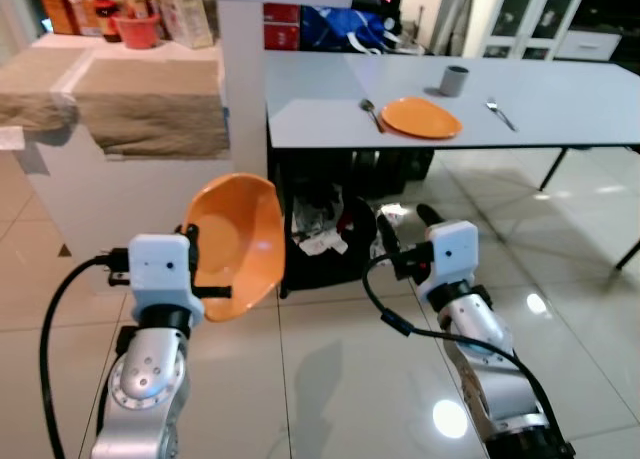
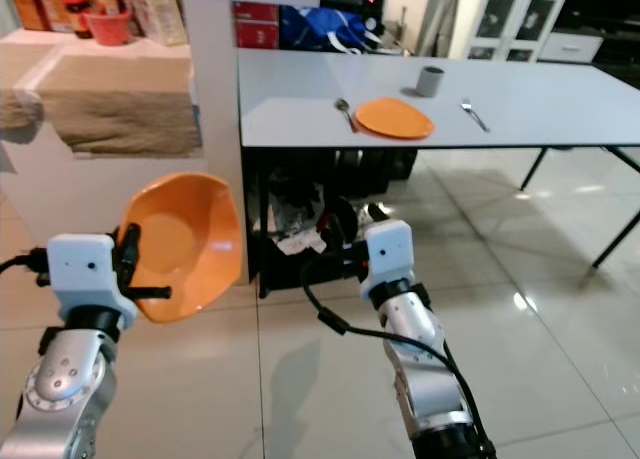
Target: Setting the table
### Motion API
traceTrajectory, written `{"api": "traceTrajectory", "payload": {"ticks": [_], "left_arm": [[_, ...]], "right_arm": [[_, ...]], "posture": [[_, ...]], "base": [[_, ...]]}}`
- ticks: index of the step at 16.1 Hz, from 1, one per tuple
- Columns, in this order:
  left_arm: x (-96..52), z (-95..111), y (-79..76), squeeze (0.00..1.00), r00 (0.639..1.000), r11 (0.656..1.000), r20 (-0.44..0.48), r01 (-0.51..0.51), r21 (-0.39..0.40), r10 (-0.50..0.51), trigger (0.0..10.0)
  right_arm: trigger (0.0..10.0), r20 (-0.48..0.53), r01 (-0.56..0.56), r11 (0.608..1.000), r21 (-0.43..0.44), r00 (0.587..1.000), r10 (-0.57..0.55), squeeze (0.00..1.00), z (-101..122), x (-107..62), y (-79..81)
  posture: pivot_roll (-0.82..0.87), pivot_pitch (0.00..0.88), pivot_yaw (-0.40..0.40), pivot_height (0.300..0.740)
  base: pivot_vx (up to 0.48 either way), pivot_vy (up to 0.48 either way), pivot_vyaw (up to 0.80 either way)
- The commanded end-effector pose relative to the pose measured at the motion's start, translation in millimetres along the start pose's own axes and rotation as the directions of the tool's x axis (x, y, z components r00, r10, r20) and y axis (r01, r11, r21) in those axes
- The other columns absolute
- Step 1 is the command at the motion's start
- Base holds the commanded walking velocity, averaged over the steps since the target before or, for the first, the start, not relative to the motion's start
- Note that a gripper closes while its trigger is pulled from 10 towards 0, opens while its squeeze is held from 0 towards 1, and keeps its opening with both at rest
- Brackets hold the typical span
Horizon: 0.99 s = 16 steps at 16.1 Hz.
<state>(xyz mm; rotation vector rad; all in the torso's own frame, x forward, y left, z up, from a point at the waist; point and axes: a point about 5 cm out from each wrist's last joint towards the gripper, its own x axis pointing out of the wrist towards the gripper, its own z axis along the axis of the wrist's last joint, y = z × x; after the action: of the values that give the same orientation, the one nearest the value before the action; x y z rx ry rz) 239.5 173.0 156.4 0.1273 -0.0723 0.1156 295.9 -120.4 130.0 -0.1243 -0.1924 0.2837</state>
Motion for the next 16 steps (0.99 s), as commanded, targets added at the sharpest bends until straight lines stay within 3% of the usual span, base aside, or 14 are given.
{"api": "traceTrajectory", "payload": {"ticks": [1, 16], "left_arm": [[0.3, 9.4, 0.7, 0.0, 0.999, 1.0, 0.034, -0.017, -0.007, 0.017, 0.0], [5.9, 4.0, 6.7, 0.0, 0.997, 0.997, 0.001, -0.072, -0.007, 0.072, 0.0]], "right_arm": [[10.0, -0.009, -0.004, 1.0, -0.014, 1.0, 0.004, 0.0, 0.1, -0.5, -2.3], [10.0, -0.018, -0.005, 1.0, -0.015, 1.0, 0.004, 0.0, -1.8, -0.5, -1.7]], "posture": [[0.07, 0.0, -0.064, 0.74], [0.06, 0.0, -0.053, 0.74]], "base": [[0.431, 0.0, 0.0], [0.476, 0.0, 0.0]]}}
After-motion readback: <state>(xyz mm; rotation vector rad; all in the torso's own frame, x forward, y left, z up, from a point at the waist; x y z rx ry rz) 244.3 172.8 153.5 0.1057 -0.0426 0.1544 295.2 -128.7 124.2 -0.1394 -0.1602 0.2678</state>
